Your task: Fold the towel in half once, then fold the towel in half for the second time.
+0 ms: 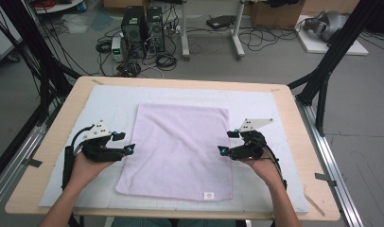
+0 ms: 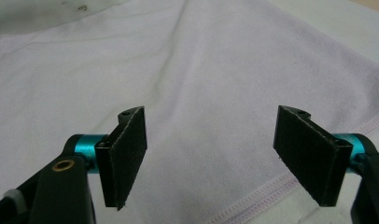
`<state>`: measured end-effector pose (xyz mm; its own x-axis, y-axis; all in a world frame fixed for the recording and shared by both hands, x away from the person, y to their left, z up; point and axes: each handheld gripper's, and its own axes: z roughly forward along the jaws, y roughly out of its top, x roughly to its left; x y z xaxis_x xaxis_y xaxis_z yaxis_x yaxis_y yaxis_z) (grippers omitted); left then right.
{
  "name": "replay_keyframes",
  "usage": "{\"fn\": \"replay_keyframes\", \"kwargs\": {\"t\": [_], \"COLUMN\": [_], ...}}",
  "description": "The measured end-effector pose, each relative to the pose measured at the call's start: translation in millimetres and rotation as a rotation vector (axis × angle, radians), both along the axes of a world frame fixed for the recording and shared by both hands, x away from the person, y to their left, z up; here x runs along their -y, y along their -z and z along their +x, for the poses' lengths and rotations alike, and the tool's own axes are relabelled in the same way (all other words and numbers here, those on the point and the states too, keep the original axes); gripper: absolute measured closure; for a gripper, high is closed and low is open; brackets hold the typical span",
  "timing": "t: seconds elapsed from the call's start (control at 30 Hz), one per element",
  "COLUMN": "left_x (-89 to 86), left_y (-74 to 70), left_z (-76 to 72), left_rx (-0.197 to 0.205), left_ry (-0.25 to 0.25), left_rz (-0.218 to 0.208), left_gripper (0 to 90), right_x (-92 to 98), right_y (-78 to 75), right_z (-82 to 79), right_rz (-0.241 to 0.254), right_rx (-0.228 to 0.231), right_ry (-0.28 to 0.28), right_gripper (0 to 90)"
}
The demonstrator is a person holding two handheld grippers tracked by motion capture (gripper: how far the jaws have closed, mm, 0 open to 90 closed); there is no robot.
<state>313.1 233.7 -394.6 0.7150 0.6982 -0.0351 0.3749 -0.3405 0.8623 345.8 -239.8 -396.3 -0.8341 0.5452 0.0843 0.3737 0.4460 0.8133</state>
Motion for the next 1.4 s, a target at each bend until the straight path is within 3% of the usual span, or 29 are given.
{"fn": "replay_keyframes", "kwargs": {"t": [0.33,0.57,0.8,0.93,1.03,1.17,1.23,1.37,1.4], "left_x": [-1.2,-3.1,-3.8,0.2,3.5,6.7,6.7,8.0,7.4], "left_y": [-2.2,-12.7,-30.5,-39.1,-43.1,-36.4,-27.5,-4.7,1.7], "left_z": [6.6,21.6,51.2,71.7,88.6,107.4,114.7,125.3,127.6], "left_rx": [0.001,0.003,0.003,0.004,0.0,-0.01,-0.029,-0.068,-0.068], "left_ry": [0.0,-0.029,-0.049,-0.065,-0.081,-0.085,-0.088,-0.095,-0.104], "left_rz": [0.003,-0.007,0.0,0.028,0.053,0.052,0.061,0.128,0.121], "left_gripper": [37.3,37.6,38.8,40.2,39.2,38.6,39.1,39.3,39.3], "right_x": [0.0,1.6,0.7,2.5,3.6,5.4,7.0,7.4,7.5], "right_y": [-3.8,-9.2,-22.3,-33.4,-37.2,-28.2,-18.2,-0.8,2.0], "right_z": [6.7,16.4,40.3,60.7,75.4,88.8,96.1,103.2,104.5], "right_rz": [-0.011,-0.03,-0.062,-0.07,-0.073,-0.087,-0.094,-0.103,-0.108], "right_rx": [0.003,0.013,0.019,0.043,0.029,0.05,0.014,-0.016,-0.023], "right_ry": [0.003,0.018,0.029,0.052,0.07,0.099,0.111,0.122,0.128], "right_gripper": [24.5,24.5,24.6,24.8,24.8,25.2,24.4,22.7,22.5]}}
